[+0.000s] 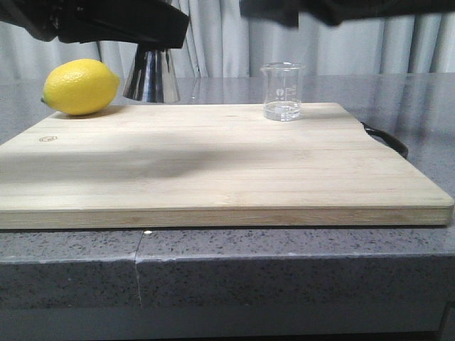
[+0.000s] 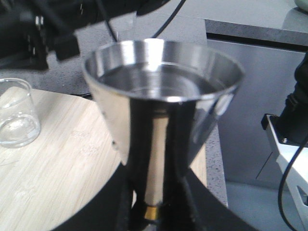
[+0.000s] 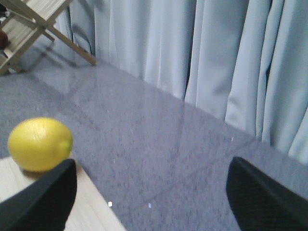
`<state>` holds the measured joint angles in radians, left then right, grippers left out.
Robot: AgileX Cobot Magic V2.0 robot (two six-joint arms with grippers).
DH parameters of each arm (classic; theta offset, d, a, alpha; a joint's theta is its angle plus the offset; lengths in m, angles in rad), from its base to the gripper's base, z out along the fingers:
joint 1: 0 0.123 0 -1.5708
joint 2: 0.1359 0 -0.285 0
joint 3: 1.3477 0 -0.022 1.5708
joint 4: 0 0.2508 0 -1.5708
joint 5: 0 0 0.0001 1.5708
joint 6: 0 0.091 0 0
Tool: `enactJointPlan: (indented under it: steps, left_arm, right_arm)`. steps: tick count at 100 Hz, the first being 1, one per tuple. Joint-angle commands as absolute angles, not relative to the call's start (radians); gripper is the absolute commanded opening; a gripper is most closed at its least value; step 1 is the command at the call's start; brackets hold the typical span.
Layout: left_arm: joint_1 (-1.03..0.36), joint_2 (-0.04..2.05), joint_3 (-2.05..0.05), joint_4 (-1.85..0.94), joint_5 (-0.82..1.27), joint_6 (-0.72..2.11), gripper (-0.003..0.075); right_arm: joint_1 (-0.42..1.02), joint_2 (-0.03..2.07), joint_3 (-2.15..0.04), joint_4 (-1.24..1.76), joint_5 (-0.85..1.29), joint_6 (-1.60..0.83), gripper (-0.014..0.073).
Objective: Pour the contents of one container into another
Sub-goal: 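Lower the filled jigger toward the board with the left gripper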
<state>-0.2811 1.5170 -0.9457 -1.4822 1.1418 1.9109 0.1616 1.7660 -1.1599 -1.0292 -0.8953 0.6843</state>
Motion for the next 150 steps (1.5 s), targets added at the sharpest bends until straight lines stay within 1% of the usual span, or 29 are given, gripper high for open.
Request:
enactJointPlan:
  steps: [1,27,43,70,100,138,150]
  left_arm:
    - [-0.289,1.477,-0.971,-1.584,1.148,1.937,-0.002]
    - [-0.288,1.525,-0.971,-1.768,1.109,2.069,-0.002]
    - [-0.284,1.585,-0.971,-1.778,1.109,2.113,-0.0019]
    - [-0.189,1.622,-0.971,-1.823,1.117,2.169,-0.002]
    - [-0.102,1.65,-0.945,-1.842,1.186,2.211,-0.002]
    - [-0.099,1.715,-0.921,-1.839,1.276,2.249,-0.002]
    - [-0.099,1.72,-0.921,-1.827,1.276,2.26,-0.0019]
  right_arm:
    - [0.163,1.65,-1.212,-0.984,-0.983,0.705,0.0576]
    - [0.163,1.402,-1.218,-0.988,-1.003,0.735,0.0575]
    - [0.163,1.262,-1.218,-0.992,-0.996,0.735,0.0575]
    - [0.163,1.103,-1.218,-1.013,-0.909,0.735,0.0573]
    - [0.163,1.063,-1.218,-1.027,-0.877,0.735,0.0573]
    - [0.163,1.063,-1.218,-1.027,-0.873,0.743,0.0573]
    - [0.163,1.063,-1.218,-1.027,-0.87,0.743,0.0573]
